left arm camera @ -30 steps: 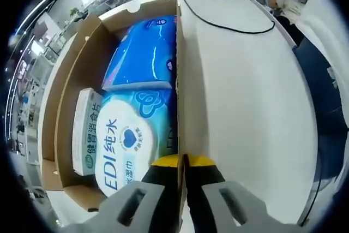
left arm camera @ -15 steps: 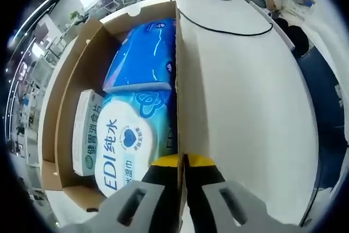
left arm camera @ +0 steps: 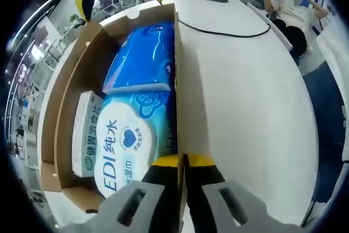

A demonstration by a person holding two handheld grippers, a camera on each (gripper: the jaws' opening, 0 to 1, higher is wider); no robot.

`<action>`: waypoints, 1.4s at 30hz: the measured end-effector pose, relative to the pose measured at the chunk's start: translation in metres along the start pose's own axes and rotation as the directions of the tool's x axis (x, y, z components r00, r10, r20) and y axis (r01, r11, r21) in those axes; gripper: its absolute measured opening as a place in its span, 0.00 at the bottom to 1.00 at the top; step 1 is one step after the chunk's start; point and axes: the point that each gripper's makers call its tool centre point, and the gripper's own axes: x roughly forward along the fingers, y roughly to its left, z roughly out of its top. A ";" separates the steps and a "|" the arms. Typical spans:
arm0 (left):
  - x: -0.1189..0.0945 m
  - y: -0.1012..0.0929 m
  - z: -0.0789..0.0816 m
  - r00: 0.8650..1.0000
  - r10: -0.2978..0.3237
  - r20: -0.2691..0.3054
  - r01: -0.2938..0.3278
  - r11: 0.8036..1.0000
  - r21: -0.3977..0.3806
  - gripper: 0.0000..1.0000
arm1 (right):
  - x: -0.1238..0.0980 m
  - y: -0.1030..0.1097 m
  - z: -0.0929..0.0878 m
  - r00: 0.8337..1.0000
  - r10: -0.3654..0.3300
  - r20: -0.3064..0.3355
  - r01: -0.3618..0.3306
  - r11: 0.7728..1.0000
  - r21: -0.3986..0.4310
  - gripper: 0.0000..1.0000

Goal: Operate the shoe box by opening the lid, removing the specified soft item, and placing it in the target area until the item is outside and the box remains undamaged.

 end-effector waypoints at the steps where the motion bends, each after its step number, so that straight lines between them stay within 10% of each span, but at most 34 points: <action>1: 0.000 0.000 0.000 1.000 0.000 0.001 0.000 1.000 0.000 0.01 | 0.001 0.000 -0.001 1.000 0.003 -0.007 -0.003 1.000 -0.009 0.71; 42: 0.002 0.000 0.001 1.000 0.004 0.019 -0.004 1.000 0.001 0.01 | 0.084 0.013 -0.009 0.980 0.138 -0.142 -0.151 0.985 -0.083 0.67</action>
